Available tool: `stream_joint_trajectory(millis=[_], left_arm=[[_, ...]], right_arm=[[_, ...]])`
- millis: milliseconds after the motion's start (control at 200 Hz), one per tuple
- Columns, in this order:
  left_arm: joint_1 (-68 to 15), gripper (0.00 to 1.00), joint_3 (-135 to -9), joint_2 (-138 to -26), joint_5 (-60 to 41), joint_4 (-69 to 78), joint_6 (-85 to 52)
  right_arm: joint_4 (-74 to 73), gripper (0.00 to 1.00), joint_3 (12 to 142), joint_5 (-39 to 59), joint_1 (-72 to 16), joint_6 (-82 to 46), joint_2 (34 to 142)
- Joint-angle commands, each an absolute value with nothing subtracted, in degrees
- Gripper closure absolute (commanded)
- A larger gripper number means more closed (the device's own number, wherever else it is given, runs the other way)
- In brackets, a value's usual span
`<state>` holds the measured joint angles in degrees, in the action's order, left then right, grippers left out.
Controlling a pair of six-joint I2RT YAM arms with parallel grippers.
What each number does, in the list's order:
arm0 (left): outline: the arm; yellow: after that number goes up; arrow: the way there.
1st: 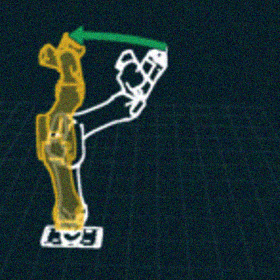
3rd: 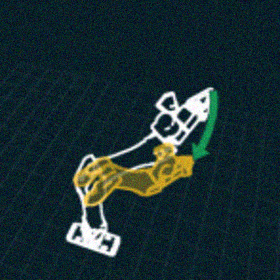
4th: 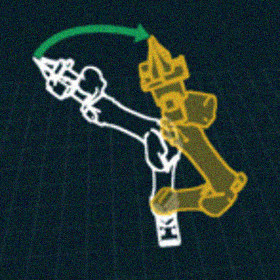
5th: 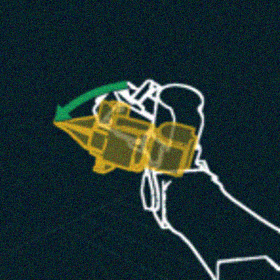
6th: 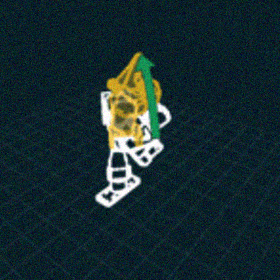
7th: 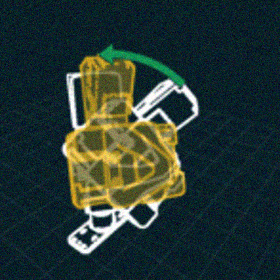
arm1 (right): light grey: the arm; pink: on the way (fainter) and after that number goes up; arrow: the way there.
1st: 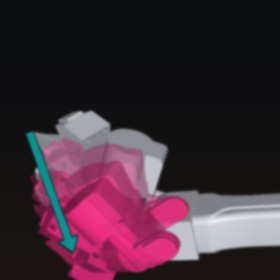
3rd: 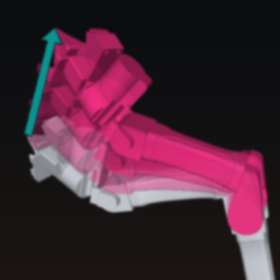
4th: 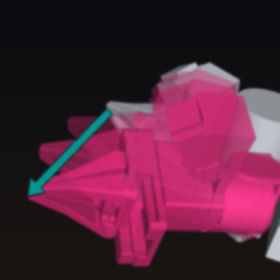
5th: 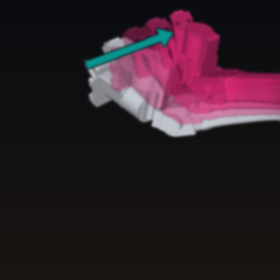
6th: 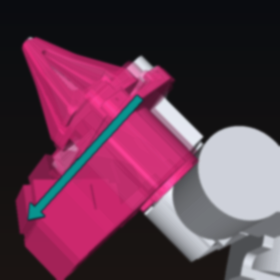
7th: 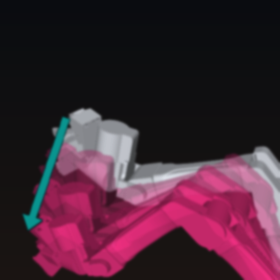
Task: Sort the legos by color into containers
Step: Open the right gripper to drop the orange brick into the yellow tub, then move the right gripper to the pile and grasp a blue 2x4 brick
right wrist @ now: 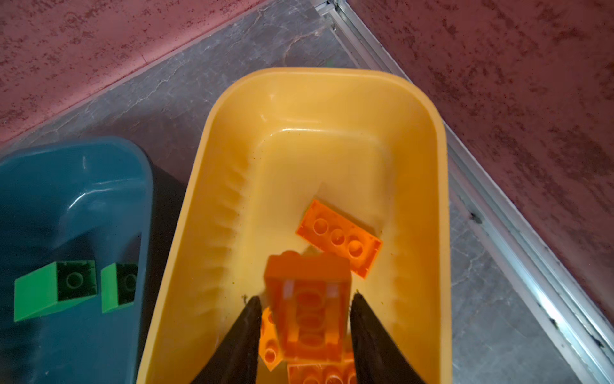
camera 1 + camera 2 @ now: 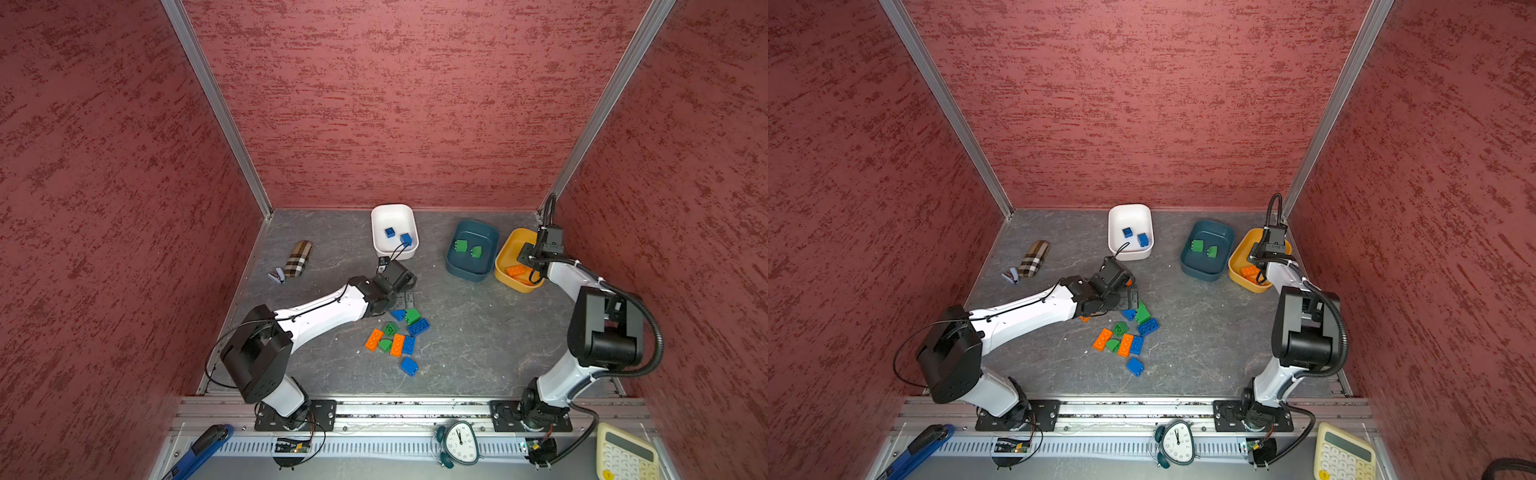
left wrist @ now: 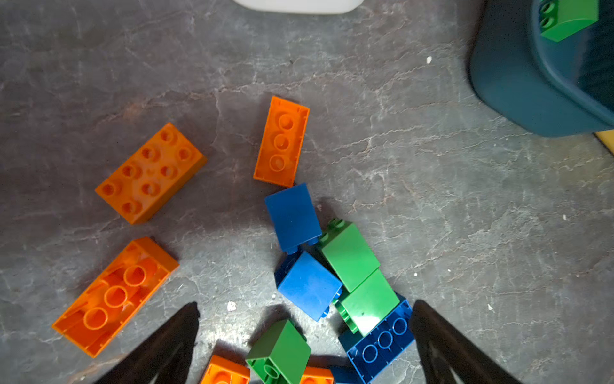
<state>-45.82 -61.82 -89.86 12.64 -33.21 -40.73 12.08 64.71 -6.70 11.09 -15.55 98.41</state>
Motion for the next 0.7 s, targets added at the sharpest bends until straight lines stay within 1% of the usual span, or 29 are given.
stream_joint_trajectory(millis=[0,195,326,426,526,566,696], left_arm=[[-45.79,0.01,-60.52,-88.65,14.41,-34.85,-44.60],[-45.81,0.01,-60.03,-88.79,15.10,-34.38,-46.54],[-44.97,0.01,-59.59,-88.94,15.72,-35.09,-48.79],[-44.09,0.01,-59.36,-89.24,15.48,-34.92,-49.59],[-43.07,0.01,-59.68,-89.84,14.94,-34.89,-49.92],[-42.75,0.01,-59.68,-90.06,14.79,-34.76,-50.04],[-41.90,0.01,-59.24,-90.17,14.24,-34.02,-50.45]], right_arm=[[13.92,0.45,68.85,-6.97,11.47,-13.71,100.37],[15.25,0.32,71.14,1.62,11.34,-14.36,100.61],[13.39,0.21,67.02,7.13,10.86,-15.03,96.22],[12.41,0.15,63.18,9.29,9.93,-15.84,92.50],[12.24,0.03,59.25,12.16,7.96,-17.27,88.11],[12.13,0.01,57.64,12.71,6.87,-17.96,86.37],[12.64,0.01,52.98,13.66,2.12,-19.95,81.08]])
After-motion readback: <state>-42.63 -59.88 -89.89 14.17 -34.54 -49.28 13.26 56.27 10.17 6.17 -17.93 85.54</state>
